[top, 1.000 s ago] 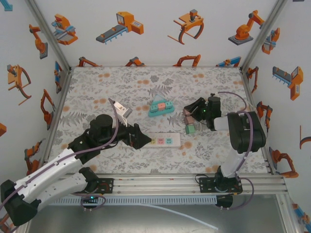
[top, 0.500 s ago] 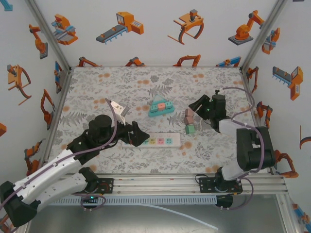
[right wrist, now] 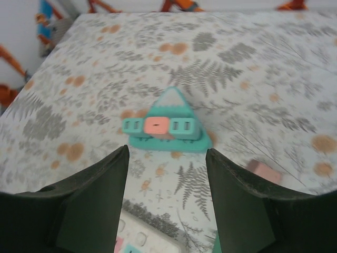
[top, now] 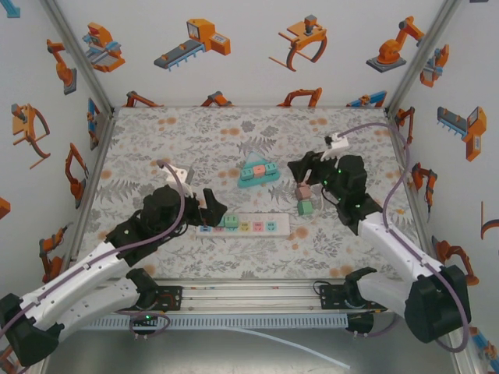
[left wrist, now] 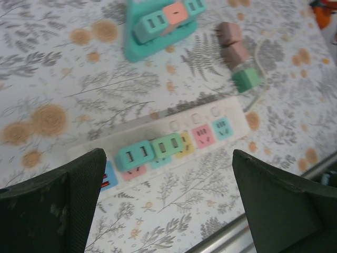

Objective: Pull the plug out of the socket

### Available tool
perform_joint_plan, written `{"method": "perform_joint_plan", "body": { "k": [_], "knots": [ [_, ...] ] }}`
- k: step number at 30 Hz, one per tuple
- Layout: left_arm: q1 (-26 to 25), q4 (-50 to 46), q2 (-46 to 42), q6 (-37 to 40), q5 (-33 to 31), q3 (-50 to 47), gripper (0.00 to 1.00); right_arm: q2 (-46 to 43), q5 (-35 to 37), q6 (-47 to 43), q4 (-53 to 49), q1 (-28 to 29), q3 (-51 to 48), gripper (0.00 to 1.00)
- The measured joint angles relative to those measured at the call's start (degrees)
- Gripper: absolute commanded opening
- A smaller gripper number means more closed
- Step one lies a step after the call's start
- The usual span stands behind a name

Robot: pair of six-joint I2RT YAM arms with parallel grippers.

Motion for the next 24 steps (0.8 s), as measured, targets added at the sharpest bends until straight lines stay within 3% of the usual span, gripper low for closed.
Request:
{"method": "perform_joint_plan", "body": {
  "k": [8,13,18,24],
  "knots": [
    [2.01,-8.81,3.78,-7.63,-10.25,0.33,0.97,1.38,-7.65,-23.45,0.13,15.15,0.02,0.57],
    [5.42,-13.20,5.11,-12.28,-11.80,0.35,0.97,7.63,-12.17,-37.68,-0.09,22.77,0.02,0.59],
    [7.91,-14.75,5.81,-15.43,-11.69,0.04,0.97,15.78,-14.23,-45.59,-2.34,26.43,1.92,0.59],
    [8.63,-14.88,7.52,-17.09,-11.19,-1.42,0.97,24.33,-15.63,-48.37,-1.77,27.78,4.76,0.59]
  ]
}}
